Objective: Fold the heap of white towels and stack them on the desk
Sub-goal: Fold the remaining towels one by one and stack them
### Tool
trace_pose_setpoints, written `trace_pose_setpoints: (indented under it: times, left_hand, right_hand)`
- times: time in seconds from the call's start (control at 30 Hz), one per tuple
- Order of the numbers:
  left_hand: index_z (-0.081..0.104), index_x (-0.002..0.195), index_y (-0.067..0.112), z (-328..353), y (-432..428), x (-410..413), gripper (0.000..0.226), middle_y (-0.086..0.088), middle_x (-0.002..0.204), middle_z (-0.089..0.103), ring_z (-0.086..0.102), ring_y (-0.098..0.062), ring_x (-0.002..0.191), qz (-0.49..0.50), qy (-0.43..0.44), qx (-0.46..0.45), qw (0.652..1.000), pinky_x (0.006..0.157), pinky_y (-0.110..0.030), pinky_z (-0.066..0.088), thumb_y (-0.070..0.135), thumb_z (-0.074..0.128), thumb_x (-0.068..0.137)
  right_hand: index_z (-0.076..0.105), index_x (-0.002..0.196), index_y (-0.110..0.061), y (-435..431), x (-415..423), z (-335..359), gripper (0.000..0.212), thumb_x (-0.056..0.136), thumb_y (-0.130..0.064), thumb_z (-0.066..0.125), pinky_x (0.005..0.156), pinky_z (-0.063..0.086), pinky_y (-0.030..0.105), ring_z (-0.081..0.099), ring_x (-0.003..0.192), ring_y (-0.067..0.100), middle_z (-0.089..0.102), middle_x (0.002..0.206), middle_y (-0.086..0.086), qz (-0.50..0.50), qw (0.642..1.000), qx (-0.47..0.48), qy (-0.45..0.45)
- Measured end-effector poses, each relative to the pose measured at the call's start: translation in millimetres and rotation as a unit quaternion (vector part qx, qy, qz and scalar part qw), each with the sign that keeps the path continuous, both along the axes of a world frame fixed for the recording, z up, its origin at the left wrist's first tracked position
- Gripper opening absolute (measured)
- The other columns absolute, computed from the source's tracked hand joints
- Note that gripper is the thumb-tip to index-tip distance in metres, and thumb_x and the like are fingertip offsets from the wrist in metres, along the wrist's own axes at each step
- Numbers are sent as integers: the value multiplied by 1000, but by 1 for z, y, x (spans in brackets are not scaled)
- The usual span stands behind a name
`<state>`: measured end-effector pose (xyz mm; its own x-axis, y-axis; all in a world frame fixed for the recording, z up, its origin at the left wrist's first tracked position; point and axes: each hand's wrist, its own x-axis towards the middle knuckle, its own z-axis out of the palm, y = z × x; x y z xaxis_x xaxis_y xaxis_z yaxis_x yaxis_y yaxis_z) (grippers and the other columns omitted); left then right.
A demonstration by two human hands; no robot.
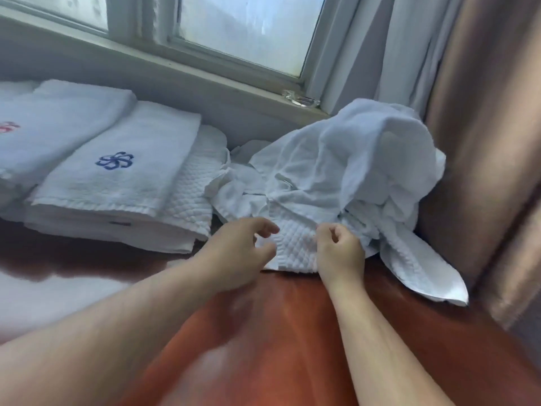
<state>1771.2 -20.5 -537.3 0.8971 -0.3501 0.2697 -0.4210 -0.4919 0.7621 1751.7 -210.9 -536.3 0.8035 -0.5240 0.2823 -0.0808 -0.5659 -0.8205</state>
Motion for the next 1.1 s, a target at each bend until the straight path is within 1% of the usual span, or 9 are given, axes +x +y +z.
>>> trace_pose_setpoints:
  times: [0.1, 0.2, 0.4, 0.5, 0.57, 0.73, 0.8, 0.87, 1.1]
  left_hand:
    - [62, 124, 37, -13, -28, 22, 30, 20, 116, 58, 55, 2, 101, 13, -28, -41, 999, 88, -18, 45, 33, 60, 94]
    - [60, 129, 35, -34, -34, 41, 36, 17, 114, 52, 54, 1, 93, 35, -41, -33, 998, 85, -16, 45, 34, 61, 92]
    - [43, 141, 47, -41, -33, 48, 62, 25, 122, 51, 48, 4, 107, 20, -41, -46, 998, 90, -15, 37, 62, 57, 82]
    - [53, 133, 49, -37, -29, 47, 55, 14, 85, 62, 55, 6, 90, -4, -17, -81, 997, 71, -5, 39, 58, 66, 81]
    - [59, 129, 52, -35, -26, 46, 49, 17, 86, 59, 56, 12, 80, -25, 0, -88, 996, 64, -9, 40, 55, 69, 81]
    - [59, 127, 55, -33, -23, 42, 47, 14, 97, 60, 56, 0, 54, -49, 20, -139, 989, 59, -14, 43, 45, 74, 83]
    - [61, 124, 54, -30, -22, 41, 48, 17, 97, 63, 59, -1, 61, -61, 27, -169, 983, 64, -16, 47, 51, 74, 78]
    - [62, 124, 53, -29, -24, 39, 54, 25, 104, 65, 66, 0, 80, -82, 30, -193, 977, 73, -14, 51, 60, 70, 71]
    - [48, 139, 50, -35, -30, 40, 72, 21, 124, 61, 64, 5, 107, -114, 58, -196, 972, 95, -28, 54, 61, 75, 73]
  right_hand:
    - [65, 78, -27, -10, 17, -17, 22, 96, -31, 53, 68, 44, 23, 59, 76, 3, 66, 77, -14, -14, 999, -16, -25]
    - [62, 72, -28, -19, 25, -27, 21, 91, -32, 55, 61, 45, 25, 59, 64, 3, 65, 68, -16, -30, 997, 23, -72]
    - [65, 108, -31, -31, 28, -19, 17, 93, -36, 59, 63, 54, 37, 69, 69, 11, 71, 82, -14, -50, 992, 93, -73]
    - [57, 130, -24, -43, 27, -15, 50, 87, -49, 63, 75, 55, 33, 65, 89, 12, 64, 102, -8, -147, 984, 51, -90]
    - [54, 136, -18, -53, 26, -15, 58, 88, -47, 69, 77, 51, 24, 62, 93, 7, 62, 109, -5, -161, 982, 64, -73]
    - [67, 126, -14, -70, 22, -22, 39, 91, -31, 73, 81, 54, 24, 68, 89, 6, 68, 91, -14, -152, 977, 130, -70]
    - [74, 97, -20, -73, 23, -23, 17, 92, -36, 72, 74, 56, 20, 69, 79, -1, 72, 78, -15, -159, 972, 157, -72]
    - [73, 78, -23, -72, 24, -25, 22, 89, -42, 74, 58, 49, 8, 66, 69, -10, 73, 70, -20, -138, 975, 160, -64]
    - [76, 94, -21, -80, 27, -28, 7, 93, -27, 71, 85, 59, 32, 74, 89, 10, 78, 89, -7, -124, 970, 201, -54]
